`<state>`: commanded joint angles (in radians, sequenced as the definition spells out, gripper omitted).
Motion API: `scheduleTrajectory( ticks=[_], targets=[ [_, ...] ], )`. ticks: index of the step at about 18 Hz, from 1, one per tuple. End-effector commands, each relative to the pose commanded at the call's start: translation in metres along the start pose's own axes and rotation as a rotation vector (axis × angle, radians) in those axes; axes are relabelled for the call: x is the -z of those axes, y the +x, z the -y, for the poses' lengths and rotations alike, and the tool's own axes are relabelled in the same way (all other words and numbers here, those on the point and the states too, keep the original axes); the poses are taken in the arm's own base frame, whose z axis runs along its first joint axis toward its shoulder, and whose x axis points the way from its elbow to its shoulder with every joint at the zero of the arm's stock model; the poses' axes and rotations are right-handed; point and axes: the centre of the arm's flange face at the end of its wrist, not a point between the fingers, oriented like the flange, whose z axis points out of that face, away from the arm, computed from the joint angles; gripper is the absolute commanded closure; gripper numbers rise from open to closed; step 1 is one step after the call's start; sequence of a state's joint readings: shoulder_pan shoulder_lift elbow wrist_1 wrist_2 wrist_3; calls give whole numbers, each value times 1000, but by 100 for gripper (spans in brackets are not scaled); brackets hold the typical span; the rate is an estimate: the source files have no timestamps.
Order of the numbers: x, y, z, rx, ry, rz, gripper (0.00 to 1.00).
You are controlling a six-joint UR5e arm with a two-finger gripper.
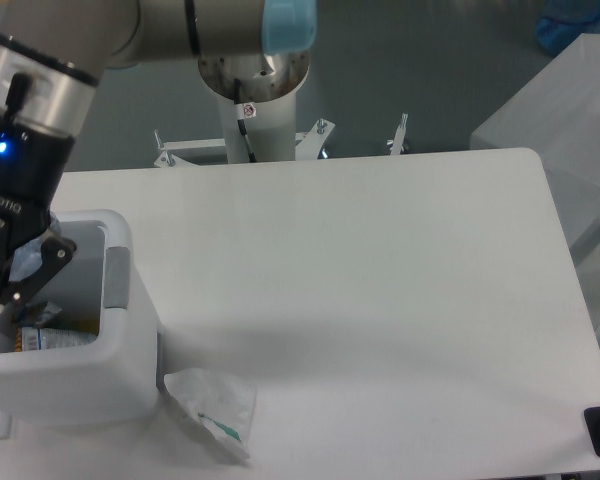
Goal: Place the trash in the trash can
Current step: 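Lower the bottle into the bin and open the gripper, then move the gripper back down to the crumpled plastic wrapper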
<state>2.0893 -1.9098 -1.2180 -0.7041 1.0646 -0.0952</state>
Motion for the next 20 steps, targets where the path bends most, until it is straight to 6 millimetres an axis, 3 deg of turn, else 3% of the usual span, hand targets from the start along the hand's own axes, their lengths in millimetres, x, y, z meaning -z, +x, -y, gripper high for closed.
scheduleTrajectory(
  ticks=[4,15,16,17,18,20],
  targets=[
    [-7,-4,-2,-19,-8,1,55],
    [-8,-6,-11,-11,-24,5,52],
    [-10,-8,-12,-9,-29,7,42],
    [-10,-18,-11,2,-28,22,26],
    [-7,-38,-11,22,-25,58,14],
    [-2,-75,-15,65,-30,130,0]
  ],
)
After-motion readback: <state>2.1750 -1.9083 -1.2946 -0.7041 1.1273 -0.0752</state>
